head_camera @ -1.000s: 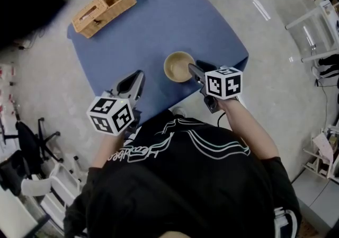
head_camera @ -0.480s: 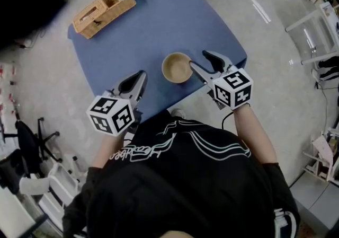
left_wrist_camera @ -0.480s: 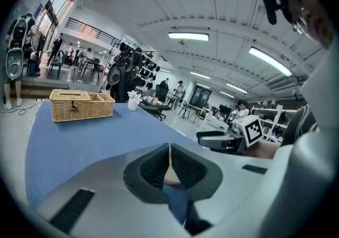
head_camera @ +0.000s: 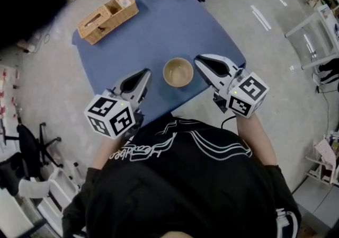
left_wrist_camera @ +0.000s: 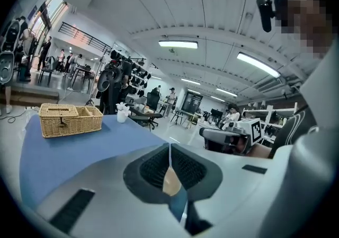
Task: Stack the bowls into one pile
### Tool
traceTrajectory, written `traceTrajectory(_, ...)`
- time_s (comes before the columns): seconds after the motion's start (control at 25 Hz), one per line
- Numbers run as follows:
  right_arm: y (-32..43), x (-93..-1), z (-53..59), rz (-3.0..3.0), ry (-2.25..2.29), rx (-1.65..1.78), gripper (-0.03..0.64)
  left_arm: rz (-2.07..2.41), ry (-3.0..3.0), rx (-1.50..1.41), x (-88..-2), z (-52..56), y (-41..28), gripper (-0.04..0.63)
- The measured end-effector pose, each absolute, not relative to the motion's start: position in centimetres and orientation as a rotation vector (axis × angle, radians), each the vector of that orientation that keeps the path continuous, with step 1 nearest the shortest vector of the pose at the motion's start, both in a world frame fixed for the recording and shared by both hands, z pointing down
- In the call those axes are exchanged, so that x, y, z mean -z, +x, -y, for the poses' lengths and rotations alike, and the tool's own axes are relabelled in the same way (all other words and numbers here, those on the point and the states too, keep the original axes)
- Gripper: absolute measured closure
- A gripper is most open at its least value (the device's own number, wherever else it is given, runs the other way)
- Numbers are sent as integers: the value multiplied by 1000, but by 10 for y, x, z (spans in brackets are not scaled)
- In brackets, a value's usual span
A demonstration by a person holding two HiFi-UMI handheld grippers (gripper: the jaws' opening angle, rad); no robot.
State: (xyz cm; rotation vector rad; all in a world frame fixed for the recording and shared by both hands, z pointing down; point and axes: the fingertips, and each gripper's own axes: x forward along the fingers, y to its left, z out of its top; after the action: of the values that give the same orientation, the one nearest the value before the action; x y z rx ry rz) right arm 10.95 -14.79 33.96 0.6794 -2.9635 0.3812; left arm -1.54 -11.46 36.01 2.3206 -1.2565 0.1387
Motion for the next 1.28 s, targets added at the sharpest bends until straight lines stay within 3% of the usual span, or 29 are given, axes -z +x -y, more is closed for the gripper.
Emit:
traceTrajectory(0.68,91,-302,120,3113,501,-424,591,1241,2463,-140,-322,106,-9,565)
traceTrajectory(1.28,99,-331,130,3030,602,-466,591,1214,2425,-117,-343,108,-11,565)
